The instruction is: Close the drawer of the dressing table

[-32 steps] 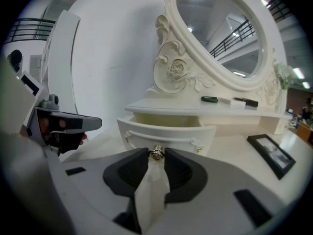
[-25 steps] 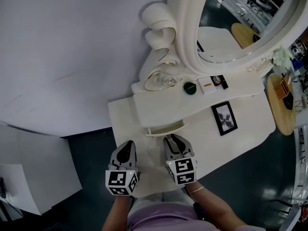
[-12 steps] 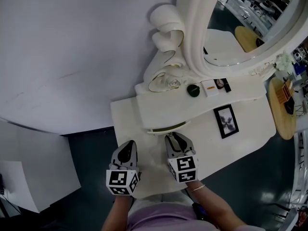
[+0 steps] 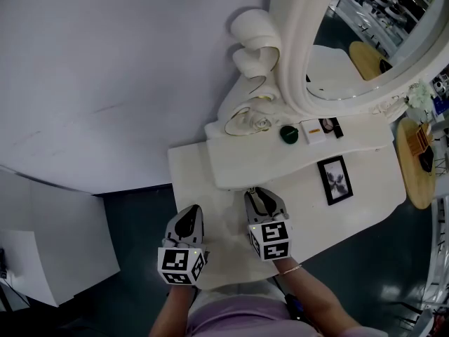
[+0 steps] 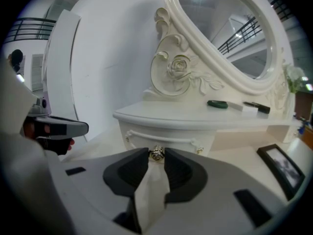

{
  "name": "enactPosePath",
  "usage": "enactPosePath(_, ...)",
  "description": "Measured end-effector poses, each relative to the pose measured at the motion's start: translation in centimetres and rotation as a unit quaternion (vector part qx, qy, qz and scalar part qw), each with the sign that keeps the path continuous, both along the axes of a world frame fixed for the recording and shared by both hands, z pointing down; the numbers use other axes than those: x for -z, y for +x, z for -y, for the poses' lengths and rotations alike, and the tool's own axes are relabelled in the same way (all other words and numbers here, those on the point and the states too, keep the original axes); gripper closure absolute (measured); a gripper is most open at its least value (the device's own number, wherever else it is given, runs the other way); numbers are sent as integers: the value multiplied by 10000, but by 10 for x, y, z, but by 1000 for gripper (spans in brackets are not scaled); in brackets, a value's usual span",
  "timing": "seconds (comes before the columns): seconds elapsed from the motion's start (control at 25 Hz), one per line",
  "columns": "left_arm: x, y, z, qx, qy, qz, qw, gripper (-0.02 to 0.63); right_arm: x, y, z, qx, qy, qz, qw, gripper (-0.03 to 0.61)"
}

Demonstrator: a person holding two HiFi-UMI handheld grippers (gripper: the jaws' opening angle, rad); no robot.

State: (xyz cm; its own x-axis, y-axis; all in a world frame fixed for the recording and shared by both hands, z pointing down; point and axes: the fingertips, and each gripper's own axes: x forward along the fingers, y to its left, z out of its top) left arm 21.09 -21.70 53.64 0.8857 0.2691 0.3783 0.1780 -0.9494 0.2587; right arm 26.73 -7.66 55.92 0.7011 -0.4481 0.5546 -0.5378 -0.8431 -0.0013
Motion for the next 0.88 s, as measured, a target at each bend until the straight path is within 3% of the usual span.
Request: enactPosePath(0.88,8,2,7,111,28,-95,9999,614,-3,15,6,73,-125,-54,9999,476)
